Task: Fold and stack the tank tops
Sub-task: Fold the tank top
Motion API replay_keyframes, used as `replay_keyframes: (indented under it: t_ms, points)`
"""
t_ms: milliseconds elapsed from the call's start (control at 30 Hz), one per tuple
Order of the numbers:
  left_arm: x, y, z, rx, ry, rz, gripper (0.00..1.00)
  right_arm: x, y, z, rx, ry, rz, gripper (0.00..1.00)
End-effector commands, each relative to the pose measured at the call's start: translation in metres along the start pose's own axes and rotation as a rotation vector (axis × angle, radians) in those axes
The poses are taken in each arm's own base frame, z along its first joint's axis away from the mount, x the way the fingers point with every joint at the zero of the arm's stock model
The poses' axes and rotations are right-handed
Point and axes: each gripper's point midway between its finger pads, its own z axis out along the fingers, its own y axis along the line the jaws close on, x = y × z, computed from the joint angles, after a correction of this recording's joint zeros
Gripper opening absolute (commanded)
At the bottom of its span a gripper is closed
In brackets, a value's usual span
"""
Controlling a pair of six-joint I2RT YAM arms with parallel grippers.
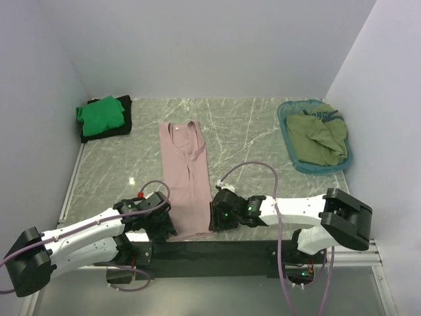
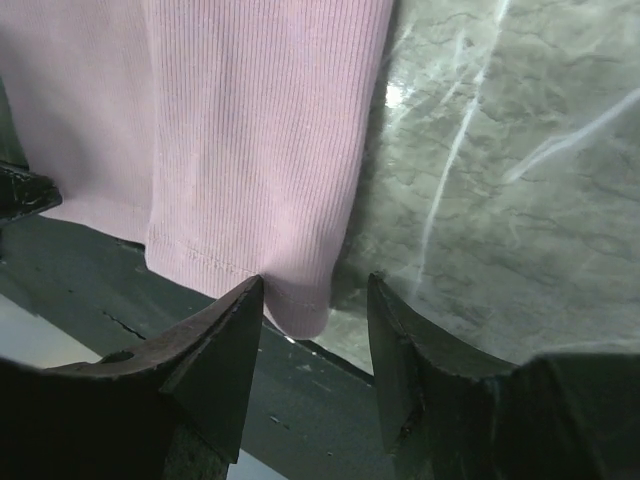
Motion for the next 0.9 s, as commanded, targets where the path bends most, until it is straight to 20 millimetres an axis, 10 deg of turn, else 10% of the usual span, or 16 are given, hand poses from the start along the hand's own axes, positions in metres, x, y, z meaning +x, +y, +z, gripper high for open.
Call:
replay_keyframes:
  t_ms: [0, 333, 567, 867]
  points:
    - [0.0, 0.01, 0.011, -0.032, -0.007, -0.009, 0.54, 0.004, 0.003, 0.006, -0.013, 0.018, 0.0, 0.53]
    - [-0.002, 0.01, 0.015, -0.042, -0.025, 0.012, 0.38, 0.004, 0.005, 0.009, -0.008, 0.029, -0.011, 0.47]
    - [-0.011, -0.003, 0.01, 0.001, -0.069, 0.036, 0.01, 0.002, 0.002, 0.005, 0.023, 0.024, -0.028, 0.13]
    - [0.005, -0.018, -0.001, 0.066, -0.016, 0.06, 0.01, -0.005, 0.01, -0.018, 0.044, 0.008, -0.079, 0.0]
